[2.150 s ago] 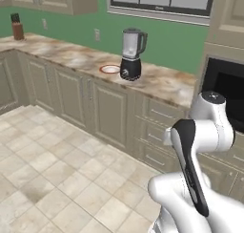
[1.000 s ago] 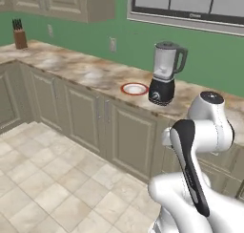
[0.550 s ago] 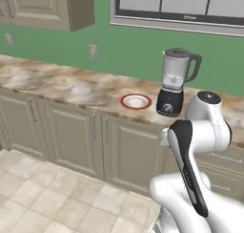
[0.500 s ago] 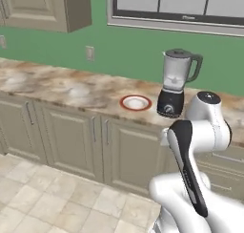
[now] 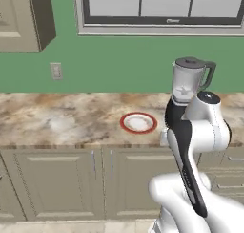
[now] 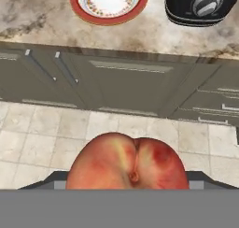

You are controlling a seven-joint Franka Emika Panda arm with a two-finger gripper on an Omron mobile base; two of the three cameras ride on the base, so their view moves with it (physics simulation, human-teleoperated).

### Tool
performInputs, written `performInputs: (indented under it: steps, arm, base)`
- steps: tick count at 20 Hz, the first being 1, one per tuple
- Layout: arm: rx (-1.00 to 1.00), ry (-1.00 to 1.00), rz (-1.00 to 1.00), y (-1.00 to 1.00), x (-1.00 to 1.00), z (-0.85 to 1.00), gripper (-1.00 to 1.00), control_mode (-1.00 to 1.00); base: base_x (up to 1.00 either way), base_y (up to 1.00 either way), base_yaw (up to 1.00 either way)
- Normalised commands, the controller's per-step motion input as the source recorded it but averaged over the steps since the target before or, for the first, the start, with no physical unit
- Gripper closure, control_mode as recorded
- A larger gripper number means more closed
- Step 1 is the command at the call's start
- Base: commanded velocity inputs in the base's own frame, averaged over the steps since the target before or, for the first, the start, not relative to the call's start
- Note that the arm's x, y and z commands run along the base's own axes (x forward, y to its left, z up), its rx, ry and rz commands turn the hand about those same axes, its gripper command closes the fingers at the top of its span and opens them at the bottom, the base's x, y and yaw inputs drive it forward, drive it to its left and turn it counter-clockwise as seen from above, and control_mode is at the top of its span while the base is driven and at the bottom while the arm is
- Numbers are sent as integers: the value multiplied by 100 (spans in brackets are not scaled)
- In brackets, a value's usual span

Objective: Pick the banana and peach from the fridge and place them on the plate next to the blender to make a fruit smoothie.

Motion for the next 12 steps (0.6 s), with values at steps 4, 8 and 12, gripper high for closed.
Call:
performInputs:
  steps: [4,8,12]
  arm:
    - [0,0,0,0,0,0,100,100]
    - [0,5,-4,0,19,-8,100,-100]
    - [0,21,-3,4,98,-31,100,-100]
  base:
    - [78,63,-51]
    - [51,-5,-19]
    - [0,0,0]
